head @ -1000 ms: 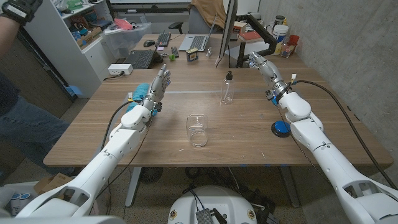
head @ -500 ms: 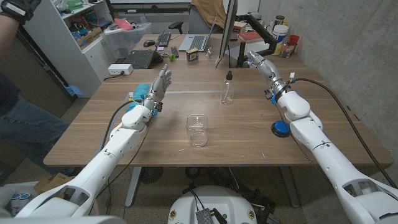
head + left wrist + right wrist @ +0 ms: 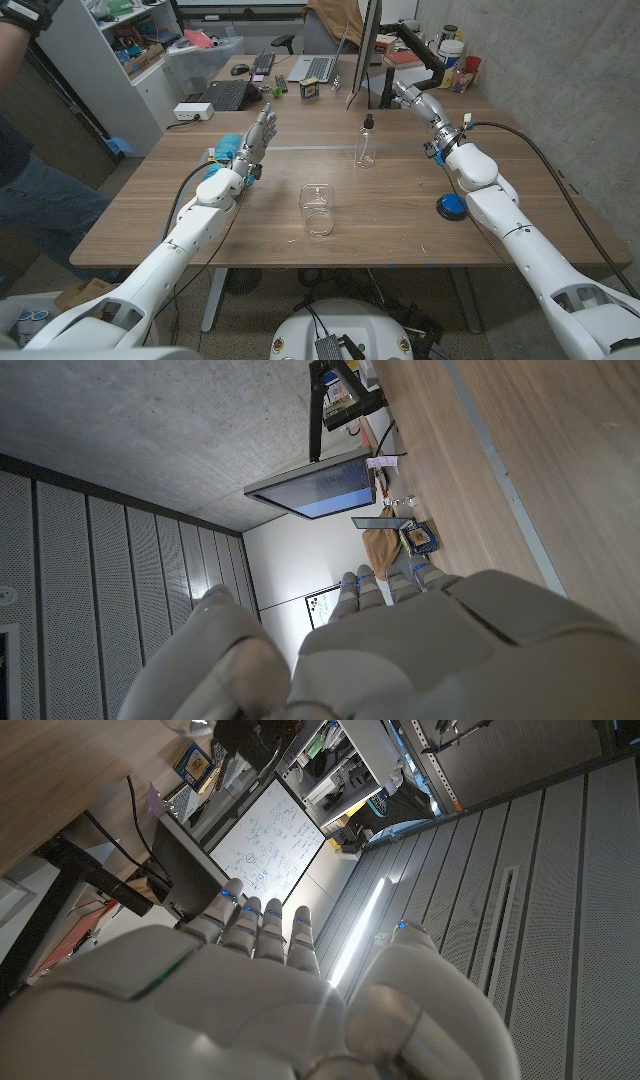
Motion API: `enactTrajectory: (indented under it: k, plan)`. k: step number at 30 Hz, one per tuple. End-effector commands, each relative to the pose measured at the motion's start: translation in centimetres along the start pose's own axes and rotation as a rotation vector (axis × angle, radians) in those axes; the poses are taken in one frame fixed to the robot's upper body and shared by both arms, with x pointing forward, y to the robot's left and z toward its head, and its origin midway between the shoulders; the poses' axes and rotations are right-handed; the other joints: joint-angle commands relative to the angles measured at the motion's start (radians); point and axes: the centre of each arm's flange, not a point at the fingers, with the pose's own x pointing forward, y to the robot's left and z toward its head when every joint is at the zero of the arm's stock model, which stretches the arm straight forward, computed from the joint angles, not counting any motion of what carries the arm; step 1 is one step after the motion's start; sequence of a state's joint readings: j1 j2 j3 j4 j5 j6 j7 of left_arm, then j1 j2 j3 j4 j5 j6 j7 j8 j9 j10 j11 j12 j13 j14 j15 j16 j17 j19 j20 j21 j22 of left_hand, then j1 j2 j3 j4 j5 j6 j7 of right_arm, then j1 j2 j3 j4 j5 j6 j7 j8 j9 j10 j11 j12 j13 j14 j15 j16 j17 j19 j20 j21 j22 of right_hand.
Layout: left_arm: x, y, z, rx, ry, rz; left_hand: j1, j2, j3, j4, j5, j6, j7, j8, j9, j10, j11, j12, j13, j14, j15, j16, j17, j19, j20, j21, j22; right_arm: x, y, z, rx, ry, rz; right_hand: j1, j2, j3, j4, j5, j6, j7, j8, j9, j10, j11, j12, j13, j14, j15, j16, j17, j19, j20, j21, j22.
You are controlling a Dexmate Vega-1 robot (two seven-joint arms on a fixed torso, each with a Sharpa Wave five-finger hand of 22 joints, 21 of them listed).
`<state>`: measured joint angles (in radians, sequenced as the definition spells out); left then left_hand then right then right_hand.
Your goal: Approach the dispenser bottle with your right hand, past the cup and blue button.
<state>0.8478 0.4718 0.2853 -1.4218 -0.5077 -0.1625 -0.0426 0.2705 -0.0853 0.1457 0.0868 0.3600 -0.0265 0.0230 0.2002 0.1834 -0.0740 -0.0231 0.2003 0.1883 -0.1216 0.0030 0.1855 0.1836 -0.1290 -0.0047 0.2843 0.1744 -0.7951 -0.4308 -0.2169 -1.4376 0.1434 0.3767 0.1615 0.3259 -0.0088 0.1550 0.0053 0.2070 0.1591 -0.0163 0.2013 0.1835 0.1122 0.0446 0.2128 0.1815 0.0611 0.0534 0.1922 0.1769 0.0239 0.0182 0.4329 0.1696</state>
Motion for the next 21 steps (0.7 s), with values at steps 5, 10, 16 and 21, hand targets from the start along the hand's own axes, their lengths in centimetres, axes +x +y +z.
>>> enactTrajectory:
  k: [5,10,16,21]
  plan:
    - [0.09,-0.20,0.15,0.008,0.004,-0.003,0.010,0.002,-0.005,0.002,0.004,0.004,0.003,0.005,0.006,0.001,-0.004,0.004,0.002,0.000,0.001,0.006,0.002,-0.001,0.006,-0.003,0.004,0.66,0.30,0.54,-0.030,-0.017,0.036,0.015,0.003,0.002,-0.007,-0.002,0.006,0.000,0.004,0.003,0.000,-0.002,-0.001,0.003,-0.001,0.003,-0.003,0.002,-0.006,0.010,-0.010,0.006]
    - [0.11,-0.35,0.14,0.010,0.008,-0.007,0.011,0.003,-0.007,0.002,0.004,0.004,0.004,0.005,0.006,-0.001,-0.001,0.004,0.002,0.001,0.004,0.006,0.002,-0.001,0.006,-0.005,0.004,0.72,0.38,0.71,-0.045,-0.021,0.040,0.018,0.003,0.002,-0.010,-0.002,0.005,-0.001,0.002,0.003,-0.002,-0.001,-0.002,0.003,-0.004,0.000,-0.004,0.002,-0.009,0.015,-0.014,0.006]
    - [0.14,-0.54,0.10,0.013,0.010,-0.010,0.012,0.004,-0.008,0.001,0.004,0.005,0.004,0.005,0.006,-0.002,0.003,0.004,0.002,0.000,0.005,0.005,0.003,0.000,0.006,-0.007,0.004,0.84,0.40,0.99,-0.066,-0.027,0.049,0.022,0.003,0.003,-0.013,-0.003,0.005,-0.001,0.001,0.003,-0.003,-0.001,-0.002,0.003,-0.006,0.000,-0.005,0.002,-0.013,0.023,-0.019,0.006]
    - [0.16,-0.69,0.12,0.013,0.011,-0.012,0.013,0.004,-0.009,0.001,0.004,0.005,0.004,0.004,0.006,-0.001,0.002,0.004,0.002,0.000,0.005,0.005,0.003,0.000,0.007,-0.009,0.004,0.94,0.43,1.20,-0.083,-0.031,0.055,0.025,0.002,0.002,-0.017,-0.004,0.004,-0.006,-0.001,0.003,-0.010,-0.005,-0.005,0.003,-0.010,-0.001,-0.006,0.003,-0.023,0.046,-0.028,0.007]
